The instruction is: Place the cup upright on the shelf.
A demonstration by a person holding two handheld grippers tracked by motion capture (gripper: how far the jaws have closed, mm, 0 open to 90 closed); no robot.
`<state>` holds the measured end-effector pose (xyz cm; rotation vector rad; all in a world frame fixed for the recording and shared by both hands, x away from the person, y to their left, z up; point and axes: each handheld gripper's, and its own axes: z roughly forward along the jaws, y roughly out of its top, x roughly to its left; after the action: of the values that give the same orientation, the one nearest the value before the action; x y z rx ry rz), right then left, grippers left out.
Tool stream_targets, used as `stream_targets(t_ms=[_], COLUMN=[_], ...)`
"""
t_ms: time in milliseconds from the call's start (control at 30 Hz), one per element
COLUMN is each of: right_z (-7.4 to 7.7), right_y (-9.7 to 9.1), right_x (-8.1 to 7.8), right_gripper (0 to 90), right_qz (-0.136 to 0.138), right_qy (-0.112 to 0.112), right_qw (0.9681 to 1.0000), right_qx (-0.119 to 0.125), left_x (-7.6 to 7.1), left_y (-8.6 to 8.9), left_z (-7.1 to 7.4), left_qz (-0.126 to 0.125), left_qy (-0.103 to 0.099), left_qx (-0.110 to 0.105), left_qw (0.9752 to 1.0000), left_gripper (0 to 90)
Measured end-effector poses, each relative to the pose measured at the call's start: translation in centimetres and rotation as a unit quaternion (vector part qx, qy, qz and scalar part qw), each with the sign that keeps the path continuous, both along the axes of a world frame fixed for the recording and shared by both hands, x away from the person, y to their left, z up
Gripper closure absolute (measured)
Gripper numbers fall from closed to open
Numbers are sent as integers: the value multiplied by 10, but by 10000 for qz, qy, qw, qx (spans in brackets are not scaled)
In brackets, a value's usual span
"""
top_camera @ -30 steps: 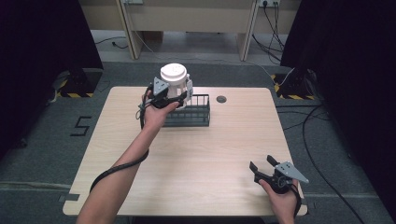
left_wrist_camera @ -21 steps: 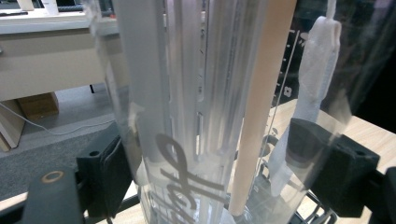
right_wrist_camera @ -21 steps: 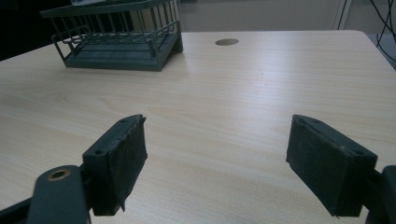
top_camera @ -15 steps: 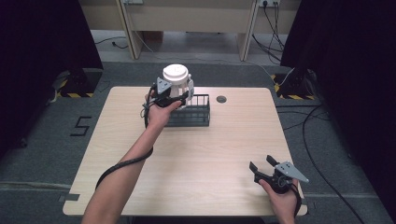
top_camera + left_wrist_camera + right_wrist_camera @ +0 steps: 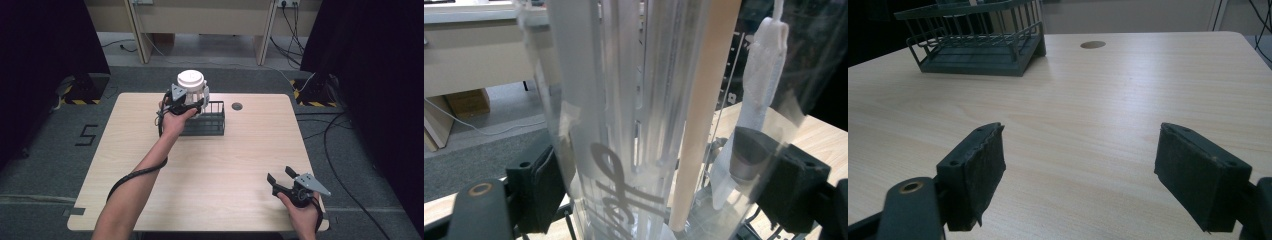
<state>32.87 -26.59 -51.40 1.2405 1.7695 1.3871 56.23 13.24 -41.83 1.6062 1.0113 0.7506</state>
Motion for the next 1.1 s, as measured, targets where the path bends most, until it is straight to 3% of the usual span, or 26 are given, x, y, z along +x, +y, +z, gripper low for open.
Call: stream_targets(t_ms=[533, 1100], right_z=[0, 0], right_y=[0, 0], right_x=[0, 0], right_gripper=[208, 209], right_qz=[14, 30], right_qy=[13, 29], right_qw=[10000, 10000], right_qx=[10, 24], left_x=[2, 2], left_y=[-6, -7], left_z=[-20, -31], left_qz=[66, 42], left_qy=[199, 346], left_qx=[90, 150], left_qw=[9997, 9993], left_gripper=[176, 174])
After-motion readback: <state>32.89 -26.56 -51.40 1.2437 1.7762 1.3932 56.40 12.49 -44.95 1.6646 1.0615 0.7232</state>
